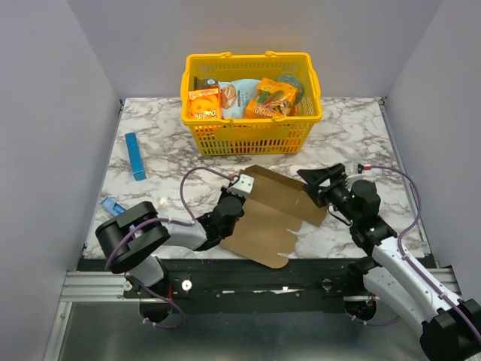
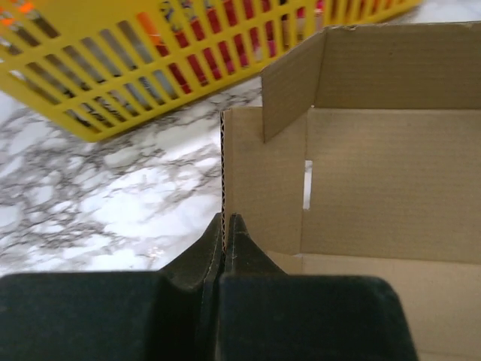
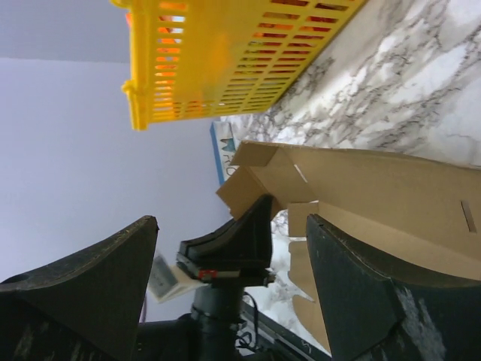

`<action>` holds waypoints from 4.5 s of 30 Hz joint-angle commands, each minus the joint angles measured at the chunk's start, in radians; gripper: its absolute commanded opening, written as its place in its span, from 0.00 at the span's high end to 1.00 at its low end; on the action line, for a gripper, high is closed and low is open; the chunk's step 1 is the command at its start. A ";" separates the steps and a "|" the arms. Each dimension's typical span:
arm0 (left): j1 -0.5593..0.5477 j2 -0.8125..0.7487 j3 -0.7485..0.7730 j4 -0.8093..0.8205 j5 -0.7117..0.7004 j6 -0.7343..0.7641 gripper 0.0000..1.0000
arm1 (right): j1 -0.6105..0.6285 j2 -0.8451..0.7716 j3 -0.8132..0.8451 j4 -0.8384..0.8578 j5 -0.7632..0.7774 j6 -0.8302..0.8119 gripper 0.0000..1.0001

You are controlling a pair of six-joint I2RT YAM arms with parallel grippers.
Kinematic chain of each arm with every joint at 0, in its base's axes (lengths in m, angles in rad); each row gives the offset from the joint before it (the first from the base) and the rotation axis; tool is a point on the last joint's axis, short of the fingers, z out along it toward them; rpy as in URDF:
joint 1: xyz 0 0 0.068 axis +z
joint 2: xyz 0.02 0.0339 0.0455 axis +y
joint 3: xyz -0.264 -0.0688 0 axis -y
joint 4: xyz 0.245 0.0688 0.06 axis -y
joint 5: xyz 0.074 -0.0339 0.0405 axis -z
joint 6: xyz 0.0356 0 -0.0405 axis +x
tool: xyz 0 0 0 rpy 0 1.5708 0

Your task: Fold the paper box

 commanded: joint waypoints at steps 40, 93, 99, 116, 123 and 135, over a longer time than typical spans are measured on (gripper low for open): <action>-0.083 0.402 0.324 0.848 -0.345 0.652 1.00 | 0.007 0.142 0.142 -0.049 -0.023 0.227 0.14; -0.070 0.313 0.245 0.867 -0.163 0.585 0.83 | -0.108 0.630 0.282 0.036 0.131 0.549 0.57; -0.070 0.299 0.211 0.867 -0.146 0.583 0.34 | -0.105 0.596 0.288 0.040 0.130 0.529 0.80; 0.092 -0.236 0.122 -0.096 0.598 0.094 0.01 | -0.108 0.483 0.248 0.222 0.118 0.229 0.95; 0.203 -0.351 0.146 -0.409 0.804 -0.188 0.01 | -0.106 0.478 0.192 0.364 0.102 0.000 0.94; 0.321 -0.345 0.087 -0.332 0.908 -0.420 0.01 | -0.108 0.576 0.066 0.649 0.029 -0.146 0.93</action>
